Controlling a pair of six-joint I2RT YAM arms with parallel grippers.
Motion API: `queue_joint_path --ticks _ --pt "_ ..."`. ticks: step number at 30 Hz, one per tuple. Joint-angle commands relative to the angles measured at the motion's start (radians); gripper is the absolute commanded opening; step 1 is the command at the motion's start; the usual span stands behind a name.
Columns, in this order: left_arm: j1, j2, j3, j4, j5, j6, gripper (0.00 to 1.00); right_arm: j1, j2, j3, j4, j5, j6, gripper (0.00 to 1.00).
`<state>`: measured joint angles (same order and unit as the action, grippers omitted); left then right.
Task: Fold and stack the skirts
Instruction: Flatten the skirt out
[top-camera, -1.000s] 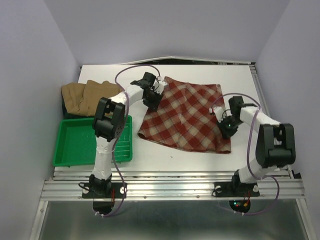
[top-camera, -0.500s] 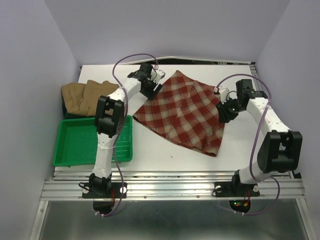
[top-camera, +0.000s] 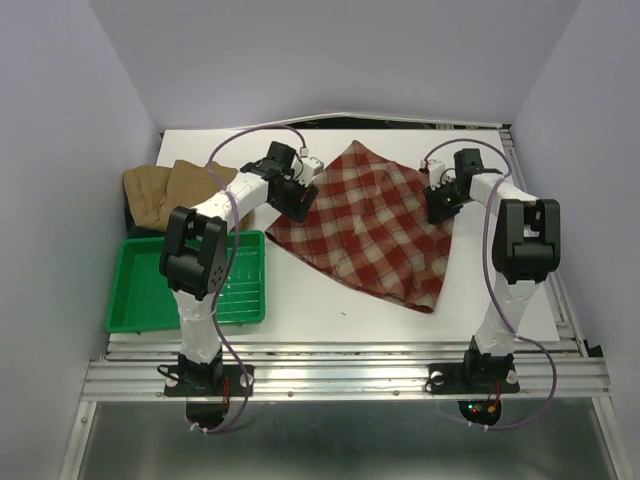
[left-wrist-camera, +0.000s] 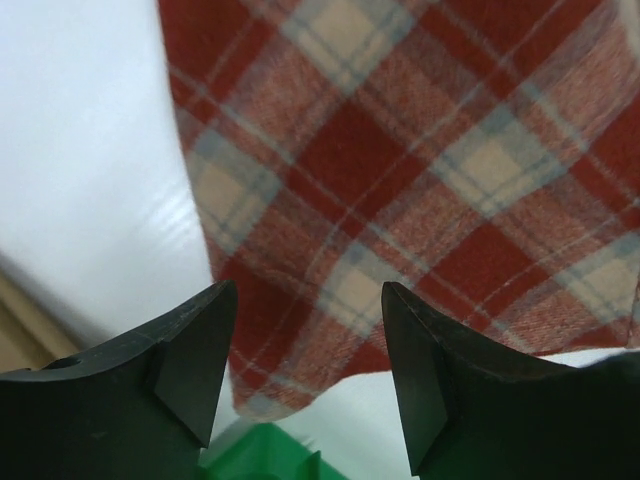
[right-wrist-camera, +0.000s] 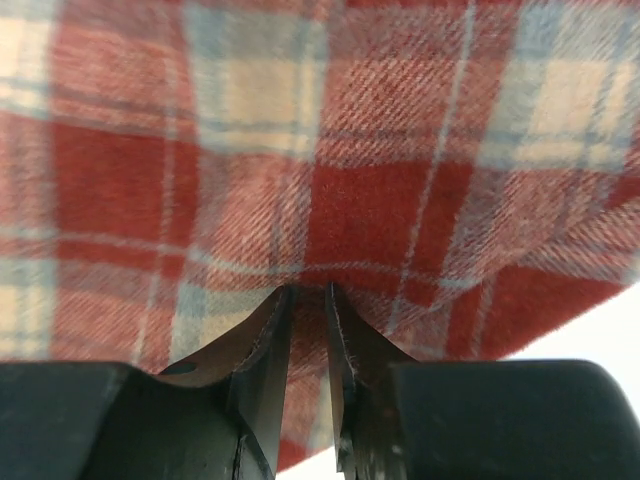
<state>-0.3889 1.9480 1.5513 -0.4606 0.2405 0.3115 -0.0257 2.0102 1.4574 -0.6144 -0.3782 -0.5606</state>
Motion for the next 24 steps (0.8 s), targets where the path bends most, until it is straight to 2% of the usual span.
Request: queue_joint_path --ticks 1,6,8,11,13,14,16,18,19,21,24 --pt "-0.001 0.023 -0.04 0.023 -0.003 -0.051 0.71 -0.006 -0.016 -0.066 0.07 0.054 -0.022 0.27" --pt "0.002 0.107 0.035 0.008 -0.085 -0.043 0.7 -0.006 -0.128 -0.261 0.051 0.136 -0.131 0.28" --pt "0.007 0.17 0.079 0.002 -0.122 -0.034 0.7 -0.006 -0.171 -0.357 -0.013 0.136 -0.2 0.29" --pt "0.015 0.288 0.226 -0.027 -0.151 -0.017 0.7 0.033 -0.267 -0.458 -0.118 0.122 -0.265 0.31" --pt "0.015 0.396 0.381 -0.065 -0.164 -0.005 0.7 0.068 -0.324 -0.502 -0.168 0.107 -0.295 0.34" --pt "0.015 0.428 0.439 -0.079 -0.167 0.006 0.7 0.126 -0.382 -0.529 -0.241 0.073 -0.308 0.36" --pt "0.015 0.523 0.615 -0.116 -0.152 0.02 0.71 0.193 -0.438 -0.529 -0.324 0.009 -0.312 0.43" --pt "0.015 0.566 0.746 -0.119 -0.116 0.021 0.75 0.236 -0.513 -0.44 -0.433 -0.199 -0.258 0.52" --pt "0.015 0.566 0.771 -0.116 -0.116 0.021 0.77 0.236 -0.513 -0.439 -0.433 -0.2 -0.225 0.55" --pt "0.016 0.536 0.779 -0.092 -0.089 0.018 0.79 0.236 -0.507 -0.366 -0.423 -0.266 -0.165 0.55" --pt "0.015 0.381 0.614 0.002 -0.02 0.023 0.82 0.183 -0.476 -0.218 -0.351 -0.275 -0.07 0.55"
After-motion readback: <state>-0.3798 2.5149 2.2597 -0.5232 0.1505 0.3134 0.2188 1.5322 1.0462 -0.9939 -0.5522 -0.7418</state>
